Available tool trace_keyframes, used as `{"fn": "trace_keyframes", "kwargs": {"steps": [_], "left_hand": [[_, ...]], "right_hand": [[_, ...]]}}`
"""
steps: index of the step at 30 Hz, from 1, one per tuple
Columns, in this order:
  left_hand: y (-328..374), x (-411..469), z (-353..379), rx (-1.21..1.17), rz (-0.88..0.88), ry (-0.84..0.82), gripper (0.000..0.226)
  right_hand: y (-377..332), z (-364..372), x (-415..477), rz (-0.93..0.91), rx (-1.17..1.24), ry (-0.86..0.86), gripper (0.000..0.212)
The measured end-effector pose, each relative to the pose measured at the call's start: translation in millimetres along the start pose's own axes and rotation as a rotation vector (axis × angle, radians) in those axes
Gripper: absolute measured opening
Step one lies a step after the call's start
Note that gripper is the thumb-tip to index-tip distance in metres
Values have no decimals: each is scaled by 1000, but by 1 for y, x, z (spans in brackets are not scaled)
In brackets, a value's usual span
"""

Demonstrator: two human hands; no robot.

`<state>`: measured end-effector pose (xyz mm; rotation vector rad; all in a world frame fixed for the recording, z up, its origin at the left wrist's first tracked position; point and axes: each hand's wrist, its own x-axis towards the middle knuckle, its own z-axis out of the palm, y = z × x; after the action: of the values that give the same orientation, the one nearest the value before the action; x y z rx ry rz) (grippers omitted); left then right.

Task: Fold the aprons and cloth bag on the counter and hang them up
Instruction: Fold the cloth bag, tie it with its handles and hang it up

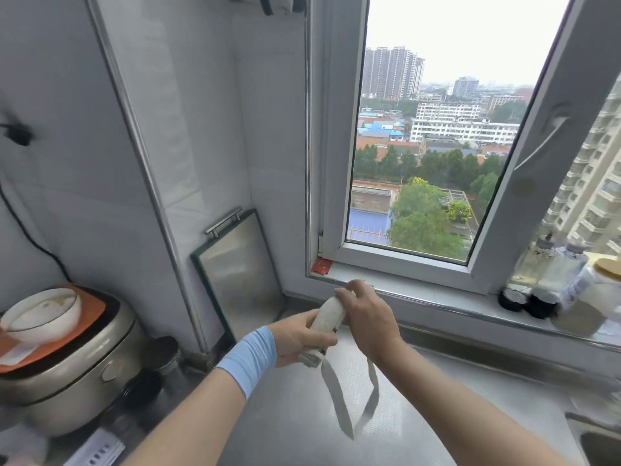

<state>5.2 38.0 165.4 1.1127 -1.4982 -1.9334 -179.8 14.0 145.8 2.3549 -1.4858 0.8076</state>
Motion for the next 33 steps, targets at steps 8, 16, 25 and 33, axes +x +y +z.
{"fn": "trace_keyframes", "kwargs": {"steps": [8,16,25,33], "left_hand": [[28,-4,-36,92,124,201,85],[55,-28,-69,-5,177,35,25],[85,-29,-102,296,33,299,21],[98,-24,-128,222,227,375,61]], "right_hand": [[-36,-30,94,233,311,-334,33],[-66,-51,138,464,969,-598,25],[-92,-43,162,546,1119,-465,28],[-87,-32,180,609,1196,-212,31]]}}
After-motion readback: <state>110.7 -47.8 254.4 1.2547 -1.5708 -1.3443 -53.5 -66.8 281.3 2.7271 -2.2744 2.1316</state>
